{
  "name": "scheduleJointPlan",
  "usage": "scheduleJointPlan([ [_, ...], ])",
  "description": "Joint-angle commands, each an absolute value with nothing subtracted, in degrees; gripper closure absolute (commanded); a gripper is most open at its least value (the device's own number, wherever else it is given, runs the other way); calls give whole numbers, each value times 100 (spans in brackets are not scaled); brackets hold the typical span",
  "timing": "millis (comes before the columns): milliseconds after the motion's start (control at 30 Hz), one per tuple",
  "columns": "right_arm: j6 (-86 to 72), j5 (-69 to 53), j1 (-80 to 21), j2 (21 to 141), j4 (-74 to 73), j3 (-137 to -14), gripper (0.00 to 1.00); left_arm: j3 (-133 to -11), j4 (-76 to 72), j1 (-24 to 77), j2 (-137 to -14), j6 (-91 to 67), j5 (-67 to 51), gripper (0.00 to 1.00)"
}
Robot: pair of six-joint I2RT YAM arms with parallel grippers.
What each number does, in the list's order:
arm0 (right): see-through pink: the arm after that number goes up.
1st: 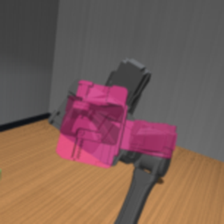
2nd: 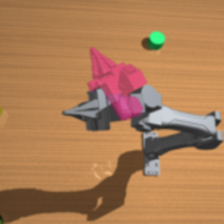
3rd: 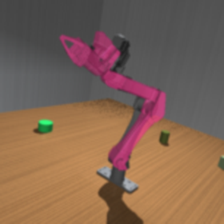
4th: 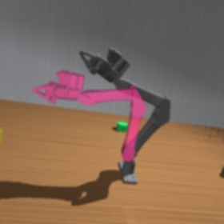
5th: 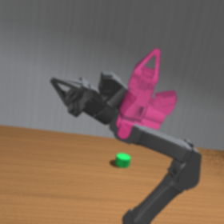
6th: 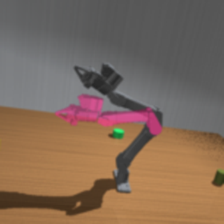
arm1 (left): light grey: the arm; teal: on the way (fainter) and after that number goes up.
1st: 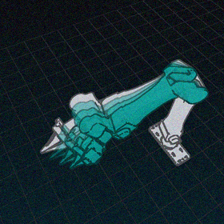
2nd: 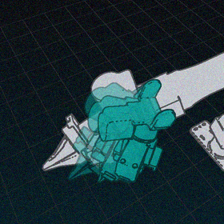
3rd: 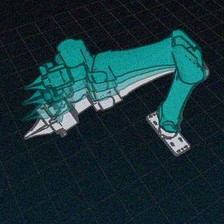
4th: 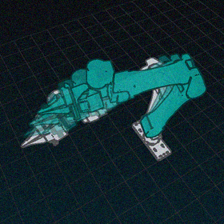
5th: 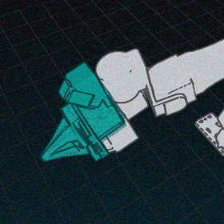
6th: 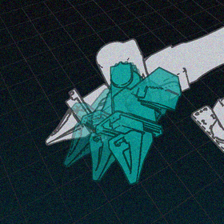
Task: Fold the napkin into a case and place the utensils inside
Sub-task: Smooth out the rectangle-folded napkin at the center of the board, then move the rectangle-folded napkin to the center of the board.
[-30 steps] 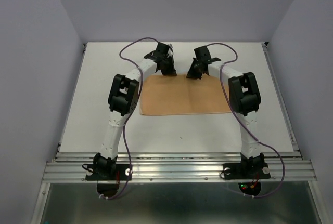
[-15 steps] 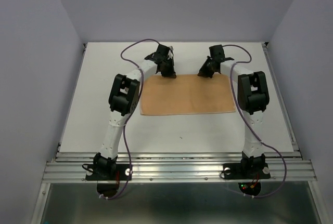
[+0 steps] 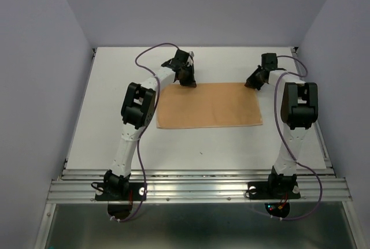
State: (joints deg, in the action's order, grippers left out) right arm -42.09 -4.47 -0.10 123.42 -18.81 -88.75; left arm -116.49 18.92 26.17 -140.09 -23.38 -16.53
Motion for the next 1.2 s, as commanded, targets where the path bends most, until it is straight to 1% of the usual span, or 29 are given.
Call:
scheduleJointPlan([
  [0, -3859, -88, 421, 12217, -2004, -8622, 94, -11593, 2153, 2558, -13817, -2101, -1600, 100],
  [233, -3709, -176, 615, 12410, -1995, -8499, 96, -11453, 2355, 2286, -13554, -1899, -1363, 100],
  [567, -3683, -176, 782, 12454, -1907, -8306, 97, -10179, 2145, 1548, -12876, -1811, -1143, 100],
  [733, -3613, -150, 835, 12393, -1890, -8209, 97, -9888, 2083, 1363, -12762, -1802, -958, 100],
  [933, -3542, -62, 949, 12270, -1890, -8069, 97, -9660, 2039, 1283, -12709, -1846, -800, 100],
  [1033, -3507, -35, 1002, 12226, -1890, -8007, 97, -9545, 1978, 1309, -12691, -1872, -1036, 100],
  [1167, -3481, -26, 1116, 12155, -1890, -7893, 97, -9317, 1881, 1389, -12630, -1898, -1037, 100],
])
